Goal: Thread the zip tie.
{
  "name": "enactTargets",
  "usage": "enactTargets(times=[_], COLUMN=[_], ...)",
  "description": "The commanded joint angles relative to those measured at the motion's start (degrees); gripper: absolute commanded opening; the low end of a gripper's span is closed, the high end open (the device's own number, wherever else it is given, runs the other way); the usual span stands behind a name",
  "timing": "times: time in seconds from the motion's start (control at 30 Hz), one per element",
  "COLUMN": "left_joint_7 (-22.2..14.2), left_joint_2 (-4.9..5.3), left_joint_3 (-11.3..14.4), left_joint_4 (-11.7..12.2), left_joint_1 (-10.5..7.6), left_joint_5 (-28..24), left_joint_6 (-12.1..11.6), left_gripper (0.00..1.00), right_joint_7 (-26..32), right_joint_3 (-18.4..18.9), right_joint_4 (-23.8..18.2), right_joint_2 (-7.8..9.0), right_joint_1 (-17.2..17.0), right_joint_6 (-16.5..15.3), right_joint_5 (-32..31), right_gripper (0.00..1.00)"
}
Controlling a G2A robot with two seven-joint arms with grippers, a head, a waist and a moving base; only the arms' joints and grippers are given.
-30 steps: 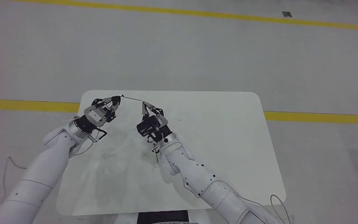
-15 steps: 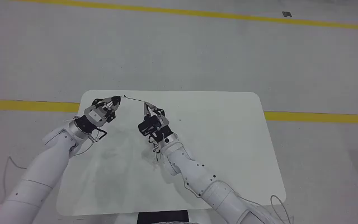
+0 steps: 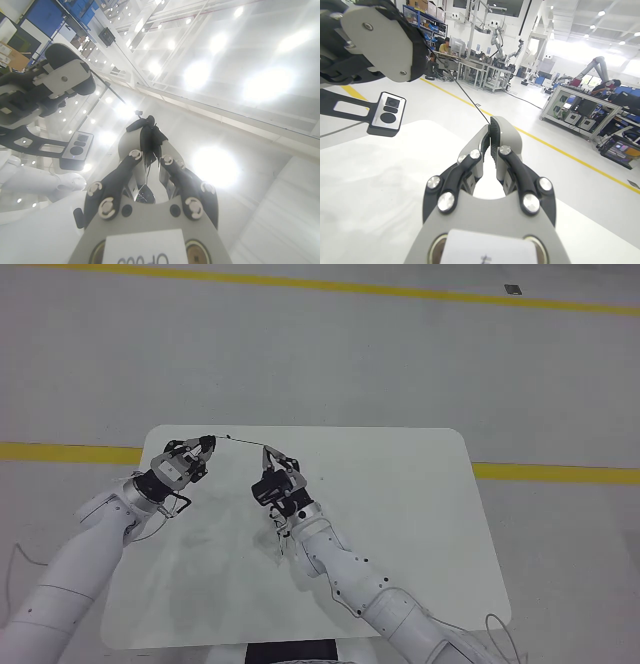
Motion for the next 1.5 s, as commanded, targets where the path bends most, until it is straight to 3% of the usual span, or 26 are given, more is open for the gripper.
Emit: enactTargets(times=[0.0, 0.07, 0.1, 0.13, 0.17, 1.03, 1.2, 1.47], left_joint_7=[0.0, 0.0, 0.0, 0.0, 0.0, 1.04, -0.66, -4.15], left_joint_2=[0.0, 0.0, 0.0, 0.0, 0.0, -0.05, 0.28, 1.44], left_joint_3=[0.0, 0.0, 0.0, 0.0, 0.0, 0.11, -0.56, -0.96], left_joint_4=[0.0, 0.0, 0.0, 0.0, 0.0, -0.34, -0.94, -1.77], left_joint_1=[0.0, 0.0, 0.0, 0.0, 0.0, 0.17, 0.84, 1.36], left_joint_5=[0.0, 0.0, 0.0, 0.0, 0.0, 0.41, 0.38, -0.09], left_joint_6=[0.0, 0.0, 0.0, 0.0, 0.0, -0.46, 0.0, 0.0], left_gripper=[0.0, 0.0, 0.0, 0.0, 0.0, 0.0, 0.0, 0.0], right_joint_7=[0.04, 0.09, 0.16, 0.26, 0.39, 4.39, 5.05, 7.07], right_joint_3=[-0.01, -0.05, -0.1, -0.15, -0.19, 1.63, 5.68, 13.8], right_joint_4=[-0.11, -0.2, -0.26, -0.28, -0.31, -0.96, -2.66, -8.76], right_joint_2=[0.07, 0.13, 0.18, 0.22, 0.25, 1.1, 1.83, 3.62], right_joint_1=[-0.03, -0.06, -0.07, -0.07, -0.08, -1.63, -3.09, -6.79], right_joint_6=[0.02, -0.05, -0.18, -0.21, -0.16, 0.95, -1.85, -10.23], right_joint_5=[0.0, 0.0, 0.0, 0.0, 0.0, 0.11, 2.25, 7.64], right_gripper=[0.0, 0.0, 0.07, 0.45, 1.0, 1.0, 1.0, 1.0])
